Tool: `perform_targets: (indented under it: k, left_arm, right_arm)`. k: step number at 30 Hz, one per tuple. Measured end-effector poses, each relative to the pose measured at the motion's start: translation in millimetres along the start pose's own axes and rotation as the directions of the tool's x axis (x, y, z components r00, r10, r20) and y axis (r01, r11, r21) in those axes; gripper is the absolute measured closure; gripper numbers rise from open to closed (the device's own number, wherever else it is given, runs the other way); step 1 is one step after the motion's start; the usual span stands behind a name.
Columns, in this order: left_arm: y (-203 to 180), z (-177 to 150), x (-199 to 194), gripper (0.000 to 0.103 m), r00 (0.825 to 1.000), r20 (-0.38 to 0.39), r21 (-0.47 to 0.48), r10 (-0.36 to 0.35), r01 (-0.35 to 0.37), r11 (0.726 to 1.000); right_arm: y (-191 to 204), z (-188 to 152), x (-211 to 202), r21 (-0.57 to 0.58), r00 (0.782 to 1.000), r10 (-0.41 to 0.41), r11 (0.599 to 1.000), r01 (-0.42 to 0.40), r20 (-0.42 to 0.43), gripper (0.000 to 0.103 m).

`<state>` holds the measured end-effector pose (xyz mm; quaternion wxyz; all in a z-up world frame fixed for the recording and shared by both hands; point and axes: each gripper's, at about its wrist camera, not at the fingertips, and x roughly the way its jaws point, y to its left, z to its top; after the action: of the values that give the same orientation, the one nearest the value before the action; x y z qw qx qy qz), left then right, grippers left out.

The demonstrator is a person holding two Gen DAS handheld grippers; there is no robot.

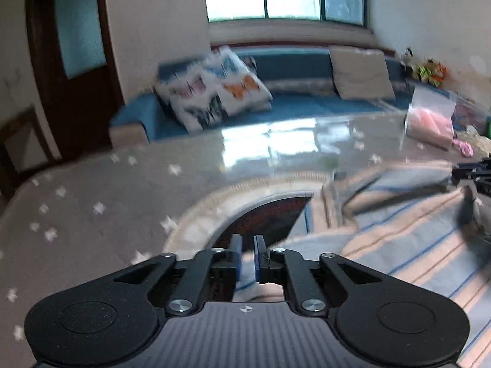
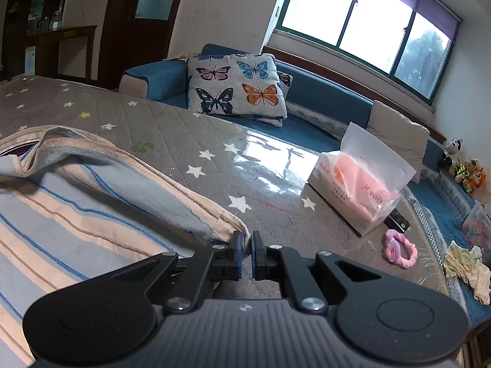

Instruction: Fold clothes

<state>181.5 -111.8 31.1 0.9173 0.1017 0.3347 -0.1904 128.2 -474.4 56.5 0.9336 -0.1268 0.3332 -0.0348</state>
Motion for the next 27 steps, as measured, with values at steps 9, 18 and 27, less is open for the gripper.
perform_targets:
  k: [9,18,27]
  left_arm:
    - [0,-11,32,0.062,0.996,-0.087,0.008,-0.033,0.034,0.999]
    - [1,-14,33,0.100,0.990,-0.086,0.000,-0.111,0.111,0.994]
    - [39,14,-11,0.102,0.982,0.120,-0.054,0.144,-0.138,0.989]
  right_arm:
    - [1,0,4,-0.015,1.000,0.002,1.000,-0.002,-0.010,0.098]
    - [2,2,6,-0.023,1.000,0.004,1.000,-0.004,-0.012,0.098]
    - [4,27,7,-0.017,1.000,0.008,1.000,-0.008,0.028,0.098]
